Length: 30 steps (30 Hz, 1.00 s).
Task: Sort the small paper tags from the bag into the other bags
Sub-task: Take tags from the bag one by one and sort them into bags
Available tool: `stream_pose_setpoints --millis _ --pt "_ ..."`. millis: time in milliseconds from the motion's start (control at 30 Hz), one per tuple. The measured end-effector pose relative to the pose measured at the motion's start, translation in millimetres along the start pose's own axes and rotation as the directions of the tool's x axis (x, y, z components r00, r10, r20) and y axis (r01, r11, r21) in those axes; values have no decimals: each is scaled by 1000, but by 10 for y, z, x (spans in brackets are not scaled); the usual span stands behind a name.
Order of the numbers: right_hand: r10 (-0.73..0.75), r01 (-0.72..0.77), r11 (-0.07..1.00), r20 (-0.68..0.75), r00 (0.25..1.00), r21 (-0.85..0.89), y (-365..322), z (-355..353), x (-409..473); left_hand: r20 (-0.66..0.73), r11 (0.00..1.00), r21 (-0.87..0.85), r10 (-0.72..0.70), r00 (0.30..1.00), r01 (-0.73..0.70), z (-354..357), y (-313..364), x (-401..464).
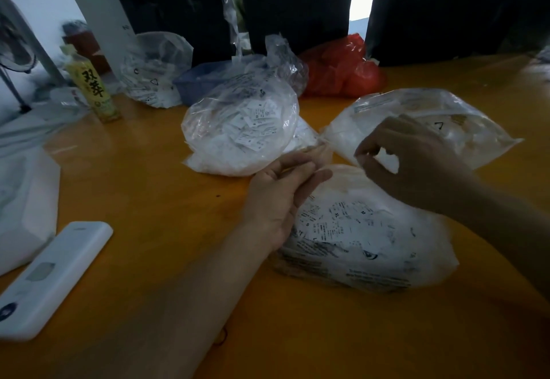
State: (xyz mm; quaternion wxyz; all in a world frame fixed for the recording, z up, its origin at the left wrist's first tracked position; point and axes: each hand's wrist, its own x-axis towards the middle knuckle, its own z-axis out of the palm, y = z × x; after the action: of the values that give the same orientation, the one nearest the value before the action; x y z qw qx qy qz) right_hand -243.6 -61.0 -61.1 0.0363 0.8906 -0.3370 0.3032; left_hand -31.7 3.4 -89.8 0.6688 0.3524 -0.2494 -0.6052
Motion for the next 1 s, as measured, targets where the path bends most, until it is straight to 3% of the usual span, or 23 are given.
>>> stream_pose_setpoints --millis 100,233,333,600,767,1000 --pt "-149 163 986 298 943 -24 -83 -96 -55 21 1000 27 -3 1000 2 8 -7 -11" --pt "21 164 930 494 869 -329 -19 -94 -123 48 999 42 -19 999 17 29 1 -28" --pt "61 134 932 511 857 -336 13 -91 -120 58 997 71 -26 998 22 36 -5 -35" --pt "-1 36 996 391 920 -82 -12 -75 -143 63 994 100 -42 997 35 31 -1 -54" --pt "130 29 963 554 822 -268 -24 -102 -152 68 998 55 -30 997 27 37 -2 -47" --pt "39 43 985 462 886 -165 -72 -51 -181 66 998 56 -24 998 20 27 -7 -36"
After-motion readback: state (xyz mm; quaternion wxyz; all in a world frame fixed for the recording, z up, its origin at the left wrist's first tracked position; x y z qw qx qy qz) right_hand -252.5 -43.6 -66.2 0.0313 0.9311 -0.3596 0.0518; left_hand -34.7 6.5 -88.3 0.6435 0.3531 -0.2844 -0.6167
